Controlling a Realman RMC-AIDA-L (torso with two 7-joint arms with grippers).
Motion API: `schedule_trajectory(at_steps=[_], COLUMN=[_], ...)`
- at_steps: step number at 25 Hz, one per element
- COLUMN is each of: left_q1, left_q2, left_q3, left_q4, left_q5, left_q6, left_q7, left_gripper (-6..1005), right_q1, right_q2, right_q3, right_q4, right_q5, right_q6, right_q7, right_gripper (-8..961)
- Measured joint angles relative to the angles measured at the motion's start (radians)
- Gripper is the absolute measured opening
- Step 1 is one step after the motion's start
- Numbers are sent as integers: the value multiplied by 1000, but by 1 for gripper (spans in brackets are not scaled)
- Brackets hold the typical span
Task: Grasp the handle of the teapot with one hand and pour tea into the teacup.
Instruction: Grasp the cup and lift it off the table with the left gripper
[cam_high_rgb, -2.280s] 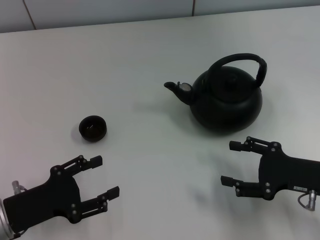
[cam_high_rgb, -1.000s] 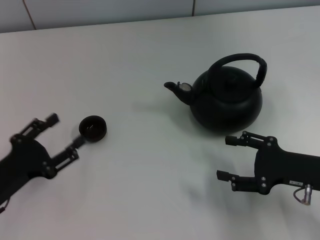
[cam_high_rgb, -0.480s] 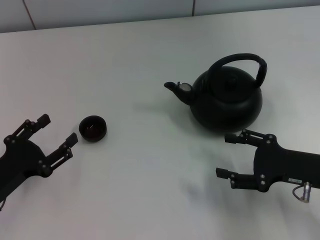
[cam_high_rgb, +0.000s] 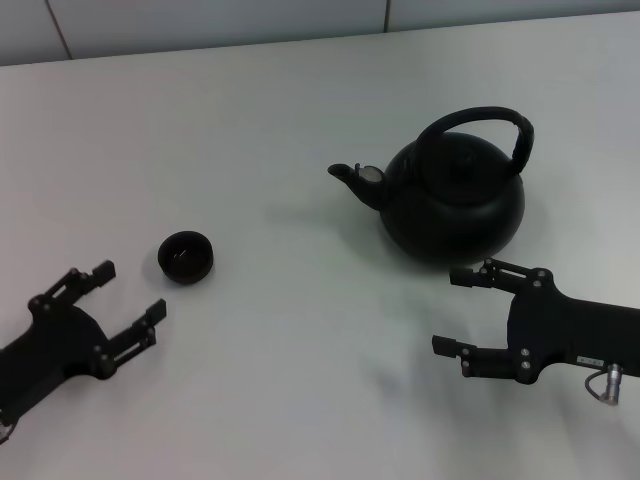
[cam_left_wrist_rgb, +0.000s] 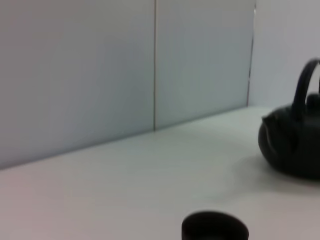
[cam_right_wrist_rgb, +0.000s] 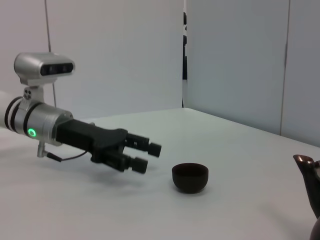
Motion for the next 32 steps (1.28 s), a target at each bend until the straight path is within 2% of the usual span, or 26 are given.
schedule_trajectory(at_steps=[10, 17, 18, 25, 32], left_q1=[-23, -70, -95, -143, -173], left_q2=[-6, -7, -7, -10, -11], left_q3=[8, 9, 21, 57, 57], left_q4=[-3, -17, -32, -46, -56], left_q5=[-5, -3, -3, -2, -2], left_q6=[-41, -66, -94, -140, -174], left_q7=[0, -2, -5, -11, -11], left_gripper=[802, 802, 802, 802, 802], right_q1=[0, 0, 0, 1, 4], right_q2=[1, 2, 2, 2, 2], right_q3=[-2, -3, -2, -1, 3], right_q4=[0, 0, 0, 1, 8], right_q5=[0, 0, 0, 0, 0], right_q6=[1, -3, -4, -7, -9], right_q7=[0, 0, 0, 0, 0], right_gripper=[813, 813, 814, 814, 813])
